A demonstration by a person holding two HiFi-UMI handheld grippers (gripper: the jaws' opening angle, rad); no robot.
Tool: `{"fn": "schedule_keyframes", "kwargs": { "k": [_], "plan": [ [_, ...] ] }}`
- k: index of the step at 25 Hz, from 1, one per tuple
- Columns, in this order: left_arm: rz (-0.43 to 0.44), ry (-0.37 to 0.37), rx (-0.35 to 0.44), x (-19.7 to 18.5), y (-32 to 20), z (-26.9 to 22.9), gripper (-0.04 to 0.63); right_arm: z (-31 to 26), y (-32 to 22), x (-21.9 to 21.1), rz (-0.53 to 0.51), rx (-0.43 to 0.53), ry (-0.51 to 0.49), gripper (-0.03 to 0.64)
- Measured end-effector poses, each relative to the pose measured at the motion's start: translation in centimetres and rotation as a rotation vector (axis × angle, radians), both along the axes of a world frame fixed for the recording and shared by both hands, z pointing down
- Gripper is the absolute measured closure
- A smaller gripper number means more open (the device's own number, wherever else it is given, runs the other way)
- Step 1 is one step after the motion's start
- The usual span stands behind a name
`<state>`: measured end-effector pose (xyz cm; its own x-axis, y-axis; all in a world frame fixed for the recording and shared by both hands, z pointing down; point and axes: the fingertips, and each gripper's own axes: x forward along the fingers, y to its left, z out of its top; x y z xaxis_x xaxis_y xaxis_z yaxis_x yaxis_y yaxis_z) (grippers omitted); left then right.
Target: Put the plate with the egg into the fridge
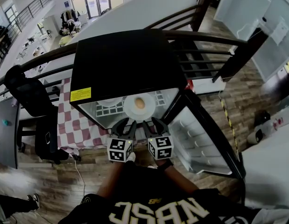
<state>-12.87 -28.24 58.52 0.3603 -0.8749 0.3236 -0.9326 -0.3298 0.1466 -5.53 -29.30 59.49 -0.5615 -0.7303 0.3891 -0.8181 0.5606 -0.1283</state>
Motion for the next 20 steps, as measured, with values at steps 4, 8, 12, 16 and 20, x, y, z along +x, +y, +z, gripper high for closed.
{"fn": "schedule_keyframes", "kwargs": {
  "k": [4, 8, 12, 16, 20],
  "plan": [
    [-0.013, -0.010, -0.026, -0.1, -0.4, 0.7, 0.487, -0.4, -0.3, -0.3, -0.013, 0.024, 0.005, 0.525],
    [-0.020, -0.033, -0.030, -0.2, -1.0, 0.9, 0.545, -0.4, -0.7, -0.7, -0.017, 0.025, -0.005, 0.574],
    [-0.024, -0.043, -0.031, -0.3, -1.9, 0.8, 0.554, -0.4, -1.4, -0.8, -0.021, 0.019, -0.006, 0.581],
    [-0.028, -0.051, -0.034, -0.2, -2.9, 0.6, 0.557, -0.5, -2.3, -0.9, -0.022, 0.017, -0.004, 0.581],
    [-0.025, -0.061, -0.044, -0.2, -4.0, 0.5, 0.557, -0.6, -3.3, -1.1, -0.024, 0.017, -0.006, 0.581]
  ]
}}
